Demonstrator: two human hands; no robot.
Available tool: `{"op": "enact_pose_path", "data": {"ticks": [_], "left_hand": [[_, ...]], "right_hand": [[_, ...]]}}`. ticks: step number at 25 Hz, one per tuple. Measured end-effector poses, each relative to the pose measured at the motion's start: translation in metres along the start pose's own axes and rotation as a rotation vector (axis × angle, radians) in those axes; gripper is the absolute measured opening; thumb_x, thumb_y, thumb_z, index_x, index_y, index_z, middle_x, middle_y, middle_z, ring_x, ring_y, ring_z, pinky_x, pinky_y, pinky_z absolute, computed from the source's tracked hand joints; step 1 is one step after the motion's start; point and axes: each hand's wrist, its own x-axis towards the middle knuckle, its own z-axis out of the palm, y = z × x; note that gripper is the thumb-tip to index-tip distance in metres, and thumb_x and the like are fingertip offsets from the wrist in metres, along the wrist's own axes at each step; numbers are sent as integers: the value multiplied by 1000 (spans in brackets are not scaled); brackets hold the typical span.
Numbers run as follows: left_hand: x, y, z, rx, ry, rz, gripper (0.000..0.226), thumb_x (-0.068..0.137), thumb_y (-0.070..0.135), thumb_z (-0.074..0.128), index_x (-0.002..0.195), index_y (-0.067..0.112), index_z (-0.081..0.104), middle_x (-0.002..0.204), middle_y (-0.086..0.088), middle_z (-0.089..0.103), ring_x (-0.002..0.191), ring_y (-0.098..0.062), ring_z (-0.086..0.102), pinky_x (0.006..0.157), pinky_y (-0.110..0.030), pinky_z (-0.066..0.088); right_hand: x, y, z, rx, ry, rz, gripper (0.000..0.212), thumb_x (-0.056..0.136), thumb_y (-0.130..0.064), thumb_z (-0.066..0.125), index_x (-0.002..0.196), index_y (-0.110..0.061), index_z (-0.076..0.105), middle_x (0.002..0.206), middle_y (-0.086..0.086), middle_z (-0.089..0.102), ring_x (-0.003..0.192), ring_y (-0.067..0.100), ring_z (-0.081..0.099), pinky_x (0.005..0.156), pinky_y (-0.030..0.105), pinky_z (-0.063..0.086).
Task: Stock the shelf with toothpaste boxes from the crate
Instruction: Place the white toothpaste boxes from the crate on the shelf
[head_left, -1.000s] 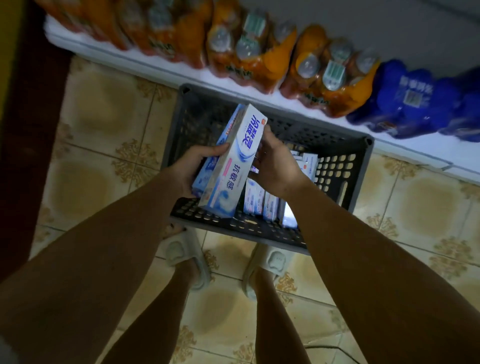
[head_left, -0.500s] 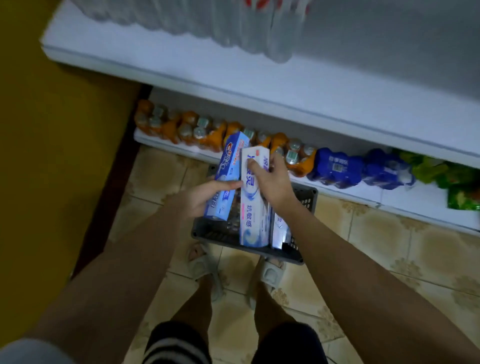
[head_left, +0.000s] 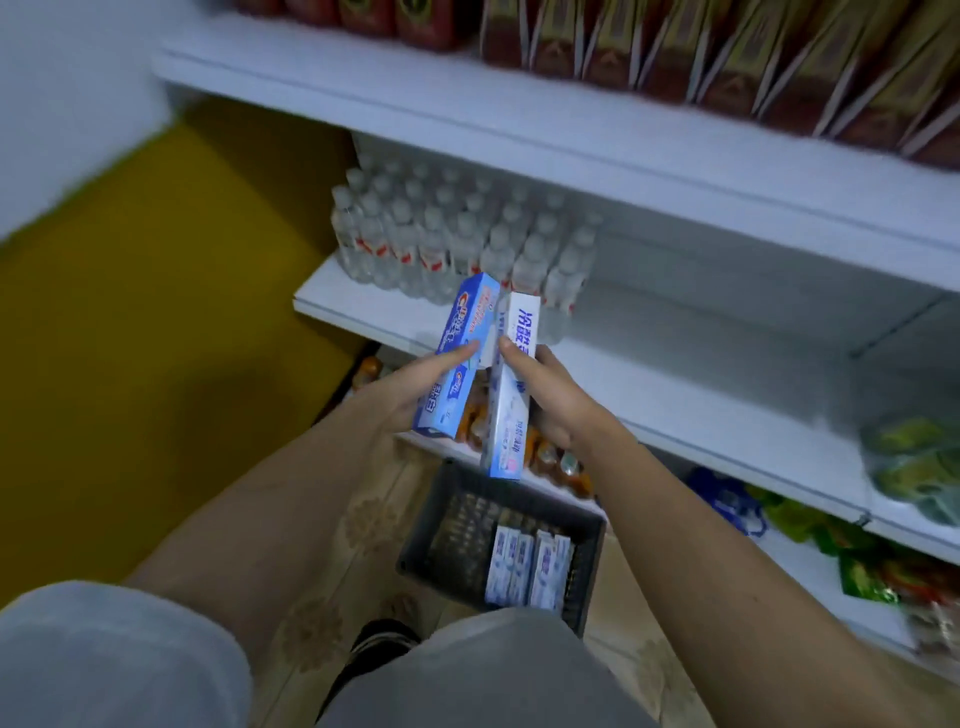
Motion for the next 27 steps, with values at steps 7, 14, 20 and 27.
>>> {"op": "enact_pose_path", "data": {"ticks": [7, 14, 20, 27], "left_hand": [[-40, 66, -14, -211, -52, 109, 51, 100, 52, 36, 117, 11, 61, 90, -9, 70, 70, -22, 68, 63, -29, 56], [-92, 140, -9, -507, -51, 453, 22, 98, 26, 52, 104, 8, 64, 109, -12, 68, 94, -22, 64, 96, -36, 46], [-151, 184, -31, -549, -68, 625, 12, 95, 10, 58, 106, 10, 54, 101, -12, 69, 84, -26, 66, 81, -41, 54], [-231, 269, -114, -138, 94, 895, 59, 82, 0, 71, 131, 21, 44, 121, -13, 59, 91, -22, 67, 70, -41, 62]], "right_hand": [[-39, -77, -10, -196, 17, -110, 60, 86, -50, 67, 128, -14, 44, 98, 19, 69, 72, 29, 66, 65, 36, 56], [-90, -153, 32, -326, 122, -305, 56, 72, -38, 83, 114, -10, 58, 97, 10, 74, 80, 26, 72, 77, 44, 60], [-141, -217, 85, -555, 218, -531, 52, 73, -23, 84, 116, -14, 54, 98, -1, 69, 75, 13, 64, 61, 26, 45], [-203, -277, 105, -786, 295, -672, 46, 72, -19, 83, 108, -16, 54, 92, 0, 69, 77, 17, 65, 67, 29, 50]]}}
